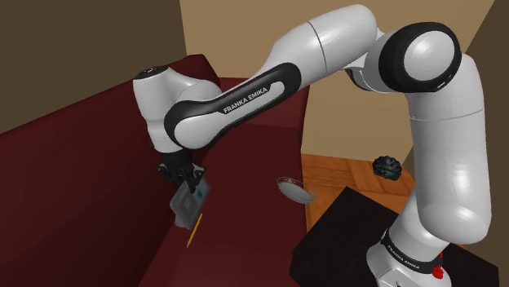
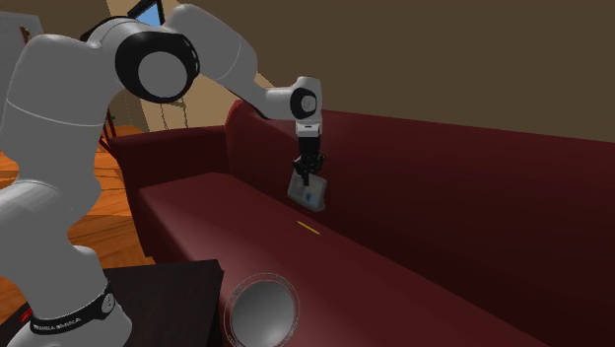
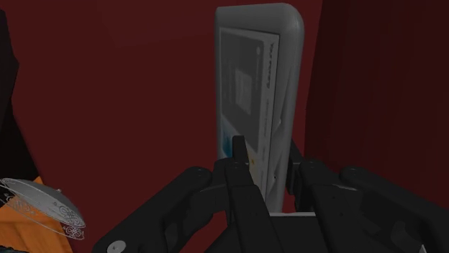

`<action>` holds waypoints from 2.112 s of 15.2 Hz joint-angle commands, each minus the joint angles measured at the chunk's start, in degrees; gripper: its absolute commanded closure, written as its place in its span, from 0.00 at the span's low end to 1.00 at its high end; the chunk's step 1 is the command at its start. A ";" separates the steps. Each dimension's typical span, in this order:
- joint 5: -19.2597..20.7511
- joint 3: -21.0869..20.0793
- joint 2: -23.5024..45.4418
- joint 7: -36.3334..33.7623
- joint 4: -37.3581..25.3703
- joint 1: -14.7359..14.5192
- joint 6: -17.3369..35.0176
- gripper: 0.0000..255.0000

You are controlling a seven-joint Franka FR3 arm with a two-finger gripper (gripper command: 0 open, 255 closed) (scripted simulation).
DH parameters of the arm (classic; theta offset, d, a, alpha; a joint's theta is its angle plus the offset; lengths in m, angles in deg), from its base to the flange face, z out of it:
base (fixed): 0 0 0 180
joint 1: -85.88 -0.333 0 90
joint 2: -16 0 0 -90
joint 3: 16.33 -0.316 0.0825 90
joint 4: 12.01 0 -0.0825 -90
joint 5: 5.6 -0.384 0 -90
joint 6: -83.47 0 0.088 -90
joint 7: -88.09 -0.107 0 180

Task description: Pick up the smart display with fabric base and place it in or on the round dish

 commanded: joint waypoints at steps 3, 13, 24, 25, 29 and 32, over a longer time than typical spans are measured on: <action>-0.91 -0.50 -1.13 0.69 -1.63 0.17 -2.47 1.00; -13.36 -2.28 -22.12 13.94 21.38 13.67 5.08 1.00; -26.51 6.95 -44.47 35.40 40.83 18.15 6.85 1.00; -27.00 8.15 -46.08 37.12 42.22 18.26 6.72 1.00; -27.86 12.98 -51.94 43.69 47.16 19.00 5.95 1.00; -27.53 16.68 -55.71 48.35 50.22 19.92 5.24 1.00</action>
